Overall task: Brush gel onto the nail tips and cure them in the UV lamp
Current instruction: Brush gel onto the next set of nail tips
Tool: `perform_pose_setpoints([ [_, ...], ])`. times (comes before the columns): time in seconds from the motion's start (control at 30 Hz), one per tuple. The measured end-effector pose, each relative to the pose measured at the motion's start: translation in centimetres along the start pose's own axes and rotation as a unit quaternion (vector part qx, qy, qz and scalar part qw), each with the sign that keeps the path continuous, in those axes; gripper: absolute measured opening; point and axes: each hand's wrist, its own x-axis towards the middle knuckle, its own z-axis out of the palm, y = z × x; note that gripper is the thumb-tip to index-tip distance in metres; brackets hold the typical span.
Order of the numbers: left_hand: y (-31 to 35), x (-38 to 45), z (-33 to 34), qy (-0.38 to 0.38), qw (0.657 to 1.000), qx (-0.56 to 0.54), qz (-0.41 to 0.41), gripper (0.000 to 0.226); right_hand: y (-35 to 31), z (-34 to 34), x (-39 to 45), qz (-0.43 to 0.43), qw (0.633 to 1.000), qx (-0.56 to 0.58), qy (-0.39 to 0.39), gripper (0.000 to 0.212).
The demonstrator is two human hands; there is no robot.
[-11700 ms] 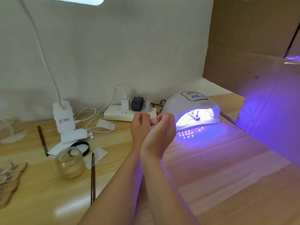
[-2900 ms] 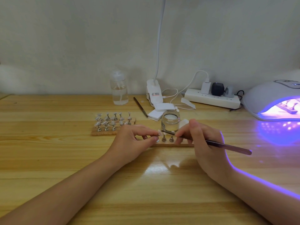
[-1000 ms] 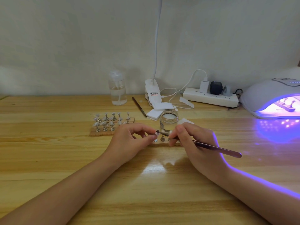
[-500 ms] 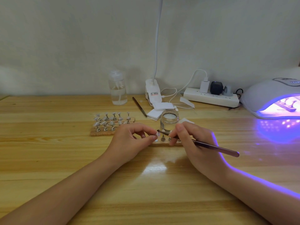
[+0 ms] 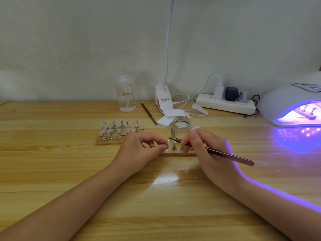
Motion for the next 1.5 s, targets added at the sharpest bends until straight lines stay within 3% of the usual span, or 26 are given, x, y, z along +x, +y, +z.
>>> perform_pose_setpoints([
  [0.23, 0.09, -0.04, -0.02, 0.002, 1.0, 0.0, 0.004, 0.024, -0.07, -0.01, -0.15, -0.019, 1.0, 0.0, -0.021, 0.035],
  [0.4, 0.09, -0.08, -0.01, 0.004, 1.0, -0.002, 0.003, 0.021, -0.03, -0.08, -0.26, -0.017, 0.998, 0.057, 0.022, 0.039],
  [0.6, 0.1, -0.06, -0.05, 0.0, 1.0, -0.002, 0.001, 0.018, -0.15, -0.08, 0.1, 0.019, 1.0, -0.006, 0.009, 0.029],
  [0.83, 0.22, -0.08, 0.02, 0.005, 1.0, -0.008, -0.012, 0.019, -0.18, -0.19, -0.21, -0.003, 1.0, 0.017, -0.013, 0.035],
  [1.1, 0.19, -0.09, 0.03, 0.001, 1.0, -0.007, -0.007, 0.016, -0.15, -0.23, -0.18, -0.009, 0.998, 0.051, 0.022, 0.035],
  [1.23, 0.17, -0.07, 0.0, -0.002, 1.0, 0.0, 0.0, 0.016, -0.14, -0.19, 0.0, 0.017, 1.0, 0.024, 0.006, 0.028],
  [1.5, 0.21, -0.08, -0.04, -0.001, 1.0, 0.005, -0.002, 0.017, -0.23, -0.06, -0.46, -0.019, 0.999, 0.037, -0.018, 0.039],
])
